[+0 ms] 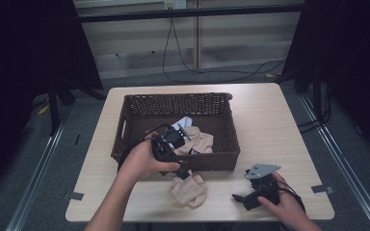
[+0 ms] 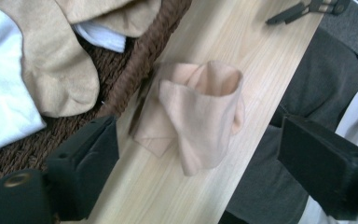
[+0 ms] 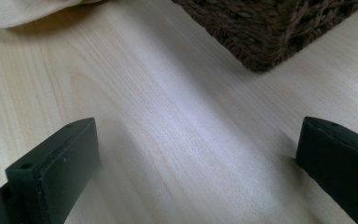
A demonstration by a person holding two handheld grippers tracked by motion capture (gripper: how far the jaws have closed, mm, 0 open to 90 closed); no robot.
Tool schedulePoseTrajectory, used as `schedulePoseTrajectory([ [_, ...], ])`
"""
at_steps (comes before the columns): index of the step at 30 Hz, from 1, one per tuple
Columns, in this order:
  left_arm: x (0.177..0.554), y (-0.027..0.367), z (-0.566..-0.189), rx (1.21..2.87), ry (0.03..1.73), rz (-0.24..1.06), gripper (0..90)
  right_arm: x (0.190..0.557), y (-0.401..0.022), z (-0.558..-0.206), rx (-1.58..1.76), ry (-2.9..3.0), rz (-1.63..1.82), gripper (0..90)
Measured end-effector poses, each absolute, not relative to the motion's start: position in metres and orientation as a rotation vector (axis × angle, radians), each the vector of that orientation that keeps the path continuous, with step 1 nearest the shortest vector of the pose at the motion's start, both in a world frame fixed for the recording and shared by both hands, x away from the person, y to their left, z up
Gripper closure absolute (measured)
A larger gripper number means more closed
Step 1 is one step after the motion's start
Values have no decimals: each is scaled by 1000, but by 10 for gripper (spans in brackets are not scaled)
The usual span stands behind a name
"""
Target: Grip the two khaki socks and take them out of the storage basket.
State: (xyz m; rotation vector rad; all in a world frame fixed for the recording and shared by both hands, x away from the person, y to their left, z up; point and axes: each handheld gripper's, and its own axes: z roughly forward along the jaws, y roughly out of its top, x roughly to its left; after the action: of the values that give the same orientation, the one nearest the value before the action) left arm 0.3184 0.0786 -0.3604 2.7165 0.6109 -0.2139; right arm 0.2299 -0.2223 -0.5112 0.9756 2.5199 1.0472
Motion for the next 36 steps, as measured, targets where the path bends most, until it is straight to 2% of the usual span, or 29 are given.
schedulePoseTrajectory([
  [14, 303, 109, -386, 2685, 656, -170, 92, 230, -222, -511, 976, 2520, 1047, 0],
  [36, 275, 134, -456, 2633, 671, -118, 71, 230, -222, -511, 976, 2520, 1047, 0],
])
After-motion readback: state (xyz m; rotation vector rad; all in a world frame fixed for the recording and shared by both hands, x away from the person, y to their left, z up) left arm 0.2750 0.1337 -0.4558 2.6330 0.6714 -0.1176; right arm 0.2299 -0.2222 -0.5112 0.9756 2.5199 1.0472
